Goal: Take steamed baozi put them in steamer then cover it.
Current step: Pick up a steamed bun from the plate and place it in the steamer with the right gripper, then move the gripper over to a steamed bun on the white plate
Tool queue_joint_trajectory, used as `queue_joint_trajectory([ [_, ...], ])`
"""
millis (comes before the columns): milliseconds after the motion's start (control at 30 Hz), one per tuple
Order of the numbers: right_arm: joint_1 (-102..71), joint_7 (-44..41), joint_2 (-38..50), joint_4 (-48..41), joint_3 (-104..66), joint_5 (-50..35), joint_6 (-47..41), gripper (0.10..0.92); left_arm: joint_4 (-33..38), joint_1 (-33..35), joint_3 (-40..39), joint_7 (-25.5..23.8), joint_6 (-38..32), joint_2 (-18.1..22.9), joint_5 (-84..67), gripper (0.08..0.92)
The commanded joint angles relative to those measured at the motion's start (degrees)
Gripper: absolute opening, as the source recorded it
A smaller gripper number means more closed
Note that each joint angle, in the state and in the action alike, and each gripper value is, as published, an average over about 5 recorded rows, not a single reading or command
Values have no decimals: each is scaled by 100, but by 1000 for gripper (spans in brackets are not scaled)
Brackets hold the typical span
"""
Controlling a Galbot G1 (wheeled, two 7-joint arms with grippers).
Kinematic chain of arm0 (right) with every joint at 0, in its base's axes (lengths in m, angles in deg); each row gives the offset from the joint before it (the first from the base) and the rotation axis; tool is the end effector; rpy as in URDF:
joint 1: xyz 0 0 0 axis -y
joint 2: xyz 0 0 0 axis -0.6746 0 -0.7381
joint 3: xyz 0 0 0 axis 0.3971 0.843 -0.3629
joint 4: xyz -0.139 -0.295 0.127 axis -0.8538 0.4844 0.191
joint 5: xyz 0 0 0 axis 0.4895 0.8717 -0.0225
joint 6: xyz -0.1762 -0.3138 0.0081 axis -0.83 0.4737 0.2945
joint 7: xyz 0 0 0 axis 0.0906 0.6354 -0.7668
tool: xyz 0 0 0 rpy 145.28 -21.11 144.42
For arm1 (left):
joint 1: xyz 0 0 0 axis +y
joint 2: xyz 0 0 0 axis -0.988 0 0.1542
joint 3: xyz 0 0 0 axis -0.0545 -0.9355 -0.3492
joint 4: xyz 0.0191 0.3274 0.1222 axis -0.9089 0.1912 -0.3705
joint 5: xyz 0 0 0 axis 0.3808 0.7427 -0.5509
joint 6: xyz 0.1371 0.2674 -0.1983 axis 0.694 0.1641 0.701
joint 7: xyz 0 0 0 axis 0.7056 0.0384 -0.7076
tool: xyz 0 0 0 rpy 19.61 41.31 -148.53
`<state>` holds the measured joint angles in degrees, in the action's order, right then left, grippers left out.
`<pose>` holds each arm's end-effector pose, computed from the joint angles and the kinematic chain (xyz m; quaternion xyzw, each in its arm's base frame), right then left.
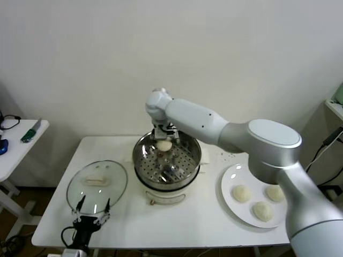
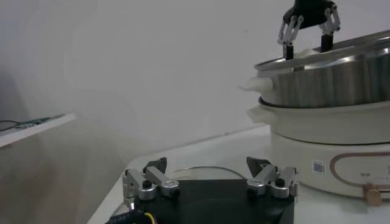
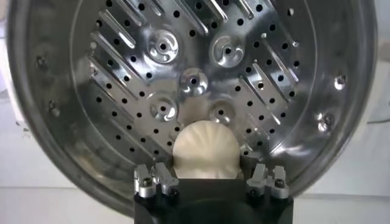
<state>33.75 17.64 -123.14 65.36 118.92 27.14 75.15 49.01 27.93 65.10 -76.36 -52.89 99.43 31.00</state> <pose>0.5929 0.2603 -0.1046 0.5924 0.0004 0.8056 0.0100 0.1358 0.0934 -0.3864 0.0056 -0.9895 -0.1211 0.0785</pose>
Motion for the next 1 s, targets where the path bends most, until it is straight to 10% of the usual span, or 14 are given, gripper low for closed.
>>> queue_joint_trajectory([
  [33,-133,-3,-202,-206,30,17,36,730,-13,21,-8,9,11,-32,-1,823],
  [567,501,-334,455,632,-49,-504,29,823,50,71,1,19,63,26,-9,823],
  [767,1331,-264,1231,1088,522,-2427,-977,823,105,91,4,38,99,20,-9,823],
  [1000,2203,1106,2858,2431,1933,-5384,-4211,823,325,111,-106,22,171,14,29,823],
])
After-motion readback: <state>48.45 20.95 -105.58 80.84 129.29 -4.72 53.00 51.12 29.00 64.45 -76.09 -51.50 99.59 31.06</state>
